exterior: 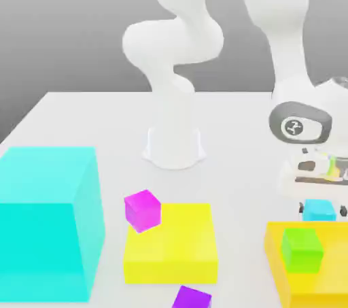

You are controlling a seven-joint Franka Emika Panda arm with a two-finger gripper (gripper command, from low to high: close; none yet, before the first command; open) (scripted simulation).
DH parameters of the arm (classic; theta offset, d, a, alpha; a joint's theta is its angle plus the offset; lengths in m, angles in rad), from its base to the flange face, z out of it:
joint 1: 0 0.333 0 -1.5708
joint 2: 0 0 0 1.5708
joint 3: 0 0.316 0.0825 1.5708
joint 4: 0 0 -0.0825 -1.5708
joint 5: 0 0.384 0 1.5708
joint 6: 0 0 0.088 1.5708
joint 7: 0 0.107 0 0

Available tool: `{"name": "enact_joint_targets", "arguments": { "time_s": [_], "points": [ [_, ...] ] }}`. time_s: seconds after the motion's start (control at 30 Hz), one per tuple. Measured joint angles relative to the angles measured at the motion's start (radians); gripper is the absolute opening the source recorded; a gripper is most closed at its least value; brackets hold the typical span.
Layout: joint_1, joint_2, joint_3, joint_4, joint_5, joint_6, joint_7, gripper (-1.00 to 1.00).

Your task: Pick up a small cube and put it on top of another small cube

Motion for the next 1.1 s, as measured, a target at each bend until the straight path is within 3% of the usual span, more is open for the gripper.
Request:
{"name": "enact_joint_targets", "arguments": {
  "time_s": [0.17,0.47,0.8,0.97,1.0,1.1],
  "points": [
    [0.004,0.003,-0.005,0.001,-0.005,0.004,0.004,-1.0],
    [-0.186,-0.209,0.23,-0.049,0.319,-0.136,-0.229,-1.0],
    [-0.397,-0.356,0.13,0.179,0.581,-0.467,-0.238,-1.0],
    [-0.39,-0.246,0.106,0.177,0.497,-0.371,-0.161,-1.0],
    [-0.381,-0.227,0.096,0.174,0.481,-0.35,-0.149,1.0],
    [-0.381,-0.227,0.096,0.174,0.481,-0.35,-0.149,1.0]
  ]
}}
